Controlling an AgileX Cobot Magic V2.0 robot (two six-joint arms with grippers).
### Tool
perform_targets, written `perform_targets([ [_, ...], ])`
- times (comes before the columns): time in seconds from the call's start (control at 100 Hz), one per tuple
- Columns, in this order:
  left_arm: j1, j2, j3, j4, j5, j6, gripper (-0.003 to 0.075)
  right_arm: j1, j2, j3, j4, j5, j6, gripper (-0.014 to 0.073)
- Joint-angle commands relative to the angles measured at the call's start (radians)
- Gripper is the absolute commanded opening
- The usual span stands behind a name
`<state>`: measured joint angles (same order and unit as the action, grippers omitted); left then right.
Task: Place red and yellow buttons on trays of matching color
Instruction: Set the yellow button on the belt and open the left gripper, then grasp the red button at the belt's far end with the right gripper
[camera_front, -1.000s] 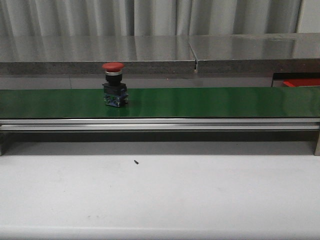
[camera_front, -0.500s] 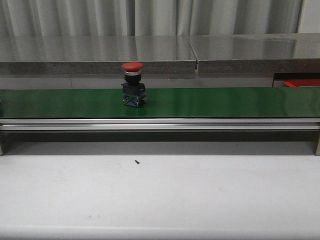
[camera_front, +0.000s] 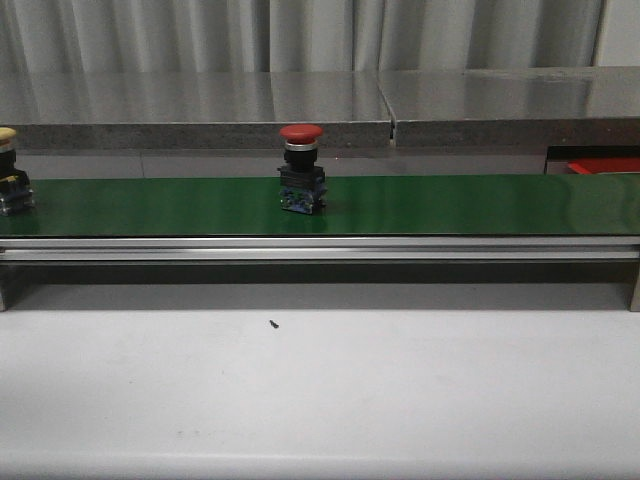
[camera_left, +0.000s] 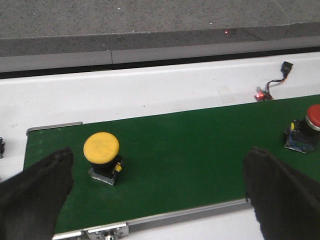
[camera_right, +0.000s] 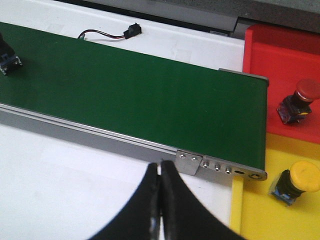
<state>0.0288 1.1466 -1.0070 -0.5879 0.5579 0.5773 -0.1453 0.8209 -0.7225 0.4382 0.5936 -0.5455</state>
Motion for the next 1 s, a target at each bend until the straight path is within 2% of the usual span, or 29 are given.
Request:
perform_targets([
  [0.0, -0.048, -0.132, 0.093, -0.036, -0.138, 0.005, 0.0627, 0.002, -0.003, -0.027, 0.018, -0.053, -0.006, -0.0098],
  [0.12, -0.079, -0.263, 0.247, -0.036, -0.205, 0.005, 0.0568, 0.002, -0.003, -0.027, 0.018, -0.053, -0.006, -0.0098],
  [0.24, -0.079, -0.375, 0.365, -0.036, -0.217, 0.005, 0.0454, 0.002, -0.003, -0.027, 0.018, -0.053, -0.006, -0.0098],
  [0.4, -0.079, -0.490, 0.468, -0.041, -0.217, 0.005, 0.0200, 0.002, -0.003, -0.027, 0.018, -0.053, -0.006, -0.0098],
  [0.5, -0.079, -0.525, 0.491, -0.054, -0.219, 0.005, 0.0015, 0.002, -0.003, -0.027, 0.018, -0.053, -0.006, -0.0098],
  [0.53, -0.079, -0.532, 0.494, -0.057, -0.221, 0.005, -0.0020, 0.002, -0.003, -0.027, 0.018, -0.054, -0.006, -0.0098],
  [0.77, -0.079, -0.532, 0.494, -0.058, -0.223, 0.005, -0.0019, 0.002, -0.003, -0.027, 0.062, -0.047, -0.006, -0.0097],
  [0.84, -0.079, -0.532, 0.494, -0.058, -0.223, 0.005, -0.0019, 0.002, -0.003, -0.027, 0.090, -0.020, -0.006, -0.0073],
  [0.89, -0.079, -0.532, 0.494, -0.058, -0.223, 0.005, -0.0019, 0.002, -0.003, -0.027, 0.105, 0.008, -0.006, -0.0013],
  [0.94, -0.079, -0.532, 0.494, -0.058, -0.223, 0.005, -0.0019, 0.002, -0.003, -0.027, 0.112, 0.040, -0.006, 0.0090],
  [0.99, -0.079, -0.532, 0.494, -0.058, -0.223, 0.005, -0.0019, 0.002, -0.003, -0.027, 0.114, 0.066, -0.006, 0.0259],
])
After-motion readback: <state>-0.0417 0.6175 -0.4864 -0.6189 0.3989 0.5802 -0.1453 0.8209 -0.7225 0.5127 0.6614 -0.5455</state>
